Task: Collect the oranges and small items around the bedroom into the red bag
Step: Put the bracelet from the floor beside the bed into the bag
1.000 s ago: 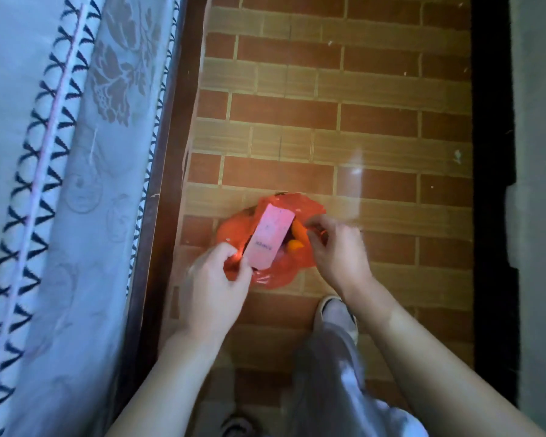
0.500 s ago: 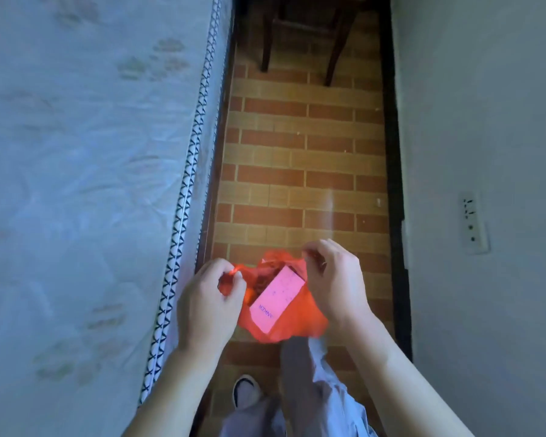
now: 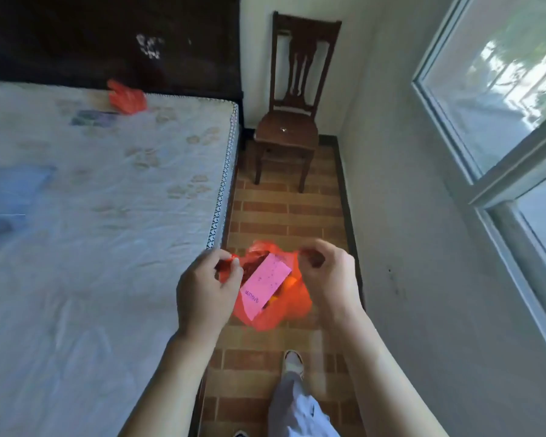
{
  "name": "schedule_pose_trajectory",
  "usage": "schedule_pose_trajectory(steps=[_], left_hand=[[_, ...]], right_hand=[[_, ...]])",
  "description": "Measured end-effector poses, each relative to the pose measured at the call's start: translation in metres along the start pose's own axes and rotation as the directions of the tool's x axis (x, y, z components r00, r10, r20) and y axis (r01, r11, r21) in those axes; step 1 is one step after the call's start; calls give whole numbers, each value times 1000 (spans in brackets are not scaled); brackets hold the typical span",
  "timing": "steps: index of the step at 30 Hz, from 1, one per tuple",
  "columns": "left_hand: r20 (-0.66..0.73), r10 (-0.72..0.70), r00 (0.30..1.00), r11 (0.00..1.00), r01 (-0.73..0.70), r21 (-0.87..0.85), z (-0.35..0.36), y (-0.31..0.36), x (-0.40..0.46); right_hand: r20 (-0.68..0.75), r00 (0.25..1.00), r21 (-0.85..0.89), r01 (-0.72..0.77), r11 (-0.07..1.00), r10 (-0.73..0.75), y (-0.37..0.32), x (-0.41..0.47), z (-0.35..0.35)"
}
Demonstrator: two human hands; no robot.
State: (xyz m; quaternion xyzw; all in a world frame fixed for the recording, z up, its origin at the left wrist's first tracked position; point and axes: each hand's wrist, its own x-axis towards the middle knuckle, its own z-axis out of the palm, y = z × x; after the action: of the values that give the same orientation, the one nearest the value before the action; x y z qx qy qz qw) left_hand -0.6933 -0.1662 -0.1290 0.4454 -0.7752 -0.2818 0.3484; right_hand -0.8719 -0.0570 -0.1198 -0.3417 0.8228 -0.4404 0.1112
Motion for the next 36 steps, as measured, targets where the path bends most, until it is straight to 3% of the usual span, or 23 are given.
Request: schedule_pose_trajectory(steps=[11, 21, 36], left_hand=[[-208, 169, 963, 983, -180, -35, -61, 86, 73], [-210, 97, 973, 993, -108, -43, -23, 111, 139], [-235, 111, 966, 993, -117, -15, 51, 157, 221]], right_hand=[[-207, 958, 47, 211, 976, -197, -92, 61, -81], [-182, 967, 61, 191, 980, -177, -80, 134, -98], [-184, 957, 115, 247, 962, -223, -54, 260, -129]])
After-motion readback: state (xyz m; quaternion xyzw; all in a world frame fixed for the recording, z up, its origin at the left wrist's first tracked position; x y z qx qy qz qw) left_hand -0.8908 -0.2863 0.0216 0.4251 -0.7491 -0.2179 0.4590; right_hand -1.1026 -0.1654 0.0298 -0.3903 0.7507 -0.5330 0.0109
